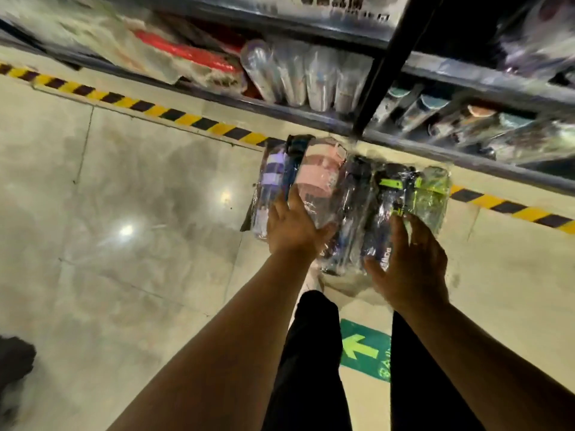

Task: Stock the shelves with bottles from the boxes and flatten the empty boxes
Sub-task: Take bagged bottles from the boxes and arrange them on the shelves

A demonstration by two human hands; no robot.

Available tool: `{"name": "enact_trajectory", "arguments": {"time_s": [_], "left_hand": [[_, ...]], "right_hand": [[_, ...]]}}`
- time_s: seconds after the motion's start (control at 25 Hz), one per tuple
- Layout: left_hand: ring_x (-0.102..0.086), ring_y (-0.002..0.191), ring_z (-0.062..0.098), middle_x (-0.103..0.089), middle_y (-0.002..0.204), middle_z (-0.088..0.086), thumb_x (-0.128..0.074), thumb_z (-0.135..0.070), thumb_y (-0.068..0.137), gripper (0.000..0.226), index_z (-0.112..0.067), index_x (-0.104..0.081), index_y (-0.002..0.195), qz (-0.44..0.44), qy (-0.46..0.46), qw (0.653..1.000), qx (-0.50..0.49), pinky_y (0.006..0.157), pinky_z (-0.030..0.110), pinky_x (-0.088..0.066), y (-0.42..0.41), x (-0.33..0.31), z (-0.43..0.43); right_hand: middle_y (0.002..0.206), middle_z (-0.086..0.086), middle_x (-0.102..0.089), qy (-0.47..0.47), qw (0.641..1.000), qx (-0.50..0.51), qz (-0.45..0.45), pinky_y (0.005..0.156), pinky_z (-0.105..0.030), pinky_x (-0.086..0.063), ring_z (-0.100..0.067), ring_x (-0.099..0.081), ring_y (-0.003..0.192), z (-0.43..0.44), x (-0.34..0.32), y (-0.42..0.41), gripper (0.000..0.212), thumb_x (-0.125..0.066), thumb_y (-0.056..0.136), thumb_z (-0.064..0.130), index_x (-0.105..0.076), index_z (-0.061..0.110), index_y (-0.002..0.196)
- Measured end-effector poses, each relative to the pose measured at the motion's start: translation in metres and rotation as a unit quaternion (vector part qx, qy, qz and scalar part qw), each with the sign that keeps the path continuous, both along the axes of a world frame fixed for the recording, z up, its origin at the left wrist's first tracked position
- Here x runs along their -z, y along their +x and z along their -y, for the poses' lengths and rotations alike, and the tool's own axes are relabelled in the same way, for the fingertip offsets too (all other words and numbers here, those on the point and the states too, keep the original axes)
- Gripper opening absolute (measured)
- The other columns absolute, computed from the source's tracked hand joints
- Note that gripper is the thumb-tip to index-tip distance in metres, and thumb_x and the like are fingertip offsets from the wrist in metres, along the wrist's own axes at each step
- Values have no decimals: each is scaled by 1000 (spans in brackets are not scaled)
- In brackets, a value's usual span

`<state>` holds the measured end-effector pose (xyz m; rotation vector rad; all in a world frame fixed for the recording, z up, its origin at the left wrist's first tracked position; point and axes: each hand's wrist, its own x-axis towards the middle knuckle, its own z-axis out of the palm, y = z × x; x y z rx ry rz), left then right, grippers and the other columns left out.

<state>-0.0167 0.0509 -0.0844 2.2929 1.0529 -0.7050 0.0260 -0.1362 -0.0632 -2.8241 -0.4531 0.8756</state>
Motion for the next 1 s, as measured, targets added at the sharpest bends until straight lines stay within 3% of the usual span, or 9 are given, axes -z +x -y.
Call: {"name": "enact_trajectory", "arguments": {"time_s": [0.12,0.24,0.44,0.68,0.8,1.0], "left_hand": [[-29,144,37,-22,158,13,-71,-64,76,118,-21,5,156,-8,-57,998,-28,115,54,-33,6,37,0],[-40,134,38,-32,150,14,-77,-55,75,119,-24,4,156,22,-55,997,-49,106,53,-42,8,45,2],[-41,135,37,-36,150,10,-79,-48,71,116,-33,0,154,65,-69,991,-96,106,59,-41,-2,42,5],[-48,130,29,-45,146,0,-79,-56,56,115,-36,-15,150,112,-99,978,-149,100,58,-48,-35,32,20],[-50,128,27,-46,143,-1,-74,-63,51,117,-35,-18,150,121,-115,972,-167,100,57,-49,-38,35,24],[-50,128,27,-46,143,-1,-71,-61,50,115,-32,-21,150,145,-129,966,-170,96,56,-52,-40,38,25]], "right_hand": [[160,-12,-21,-6,999,47,-11,112,-52,-29,-35,-24,145,2,30,-13,88,-66,84,52,-22,22,154],[158,-12,-23,7,996,84,-7,109,-53,-32,-35,-27,143,4,44,-12,86,-68,83,49,-26,19,152],[159,-11,-22,16,987,157,-24,110,-51,-35,-35,-29,142,6,58,1,95,-73,79,49,-22,17,154],[153,-13,-25,27,925,364,-103,102,-47,-39,-37,-28,139,-4,83,16,105,-75,79,48,-9,23,157],[146,-14,-28,27,916,387,-103,97,-44,-40,-36,-32,133,-13,95,18,108,-81,75,43,-11,26,155],[155,-20,-16,-15,918,383,-103,108,-53,-38,-41,-23,141,-25,106,20,121,-85,73,39,1,22,157]]}}
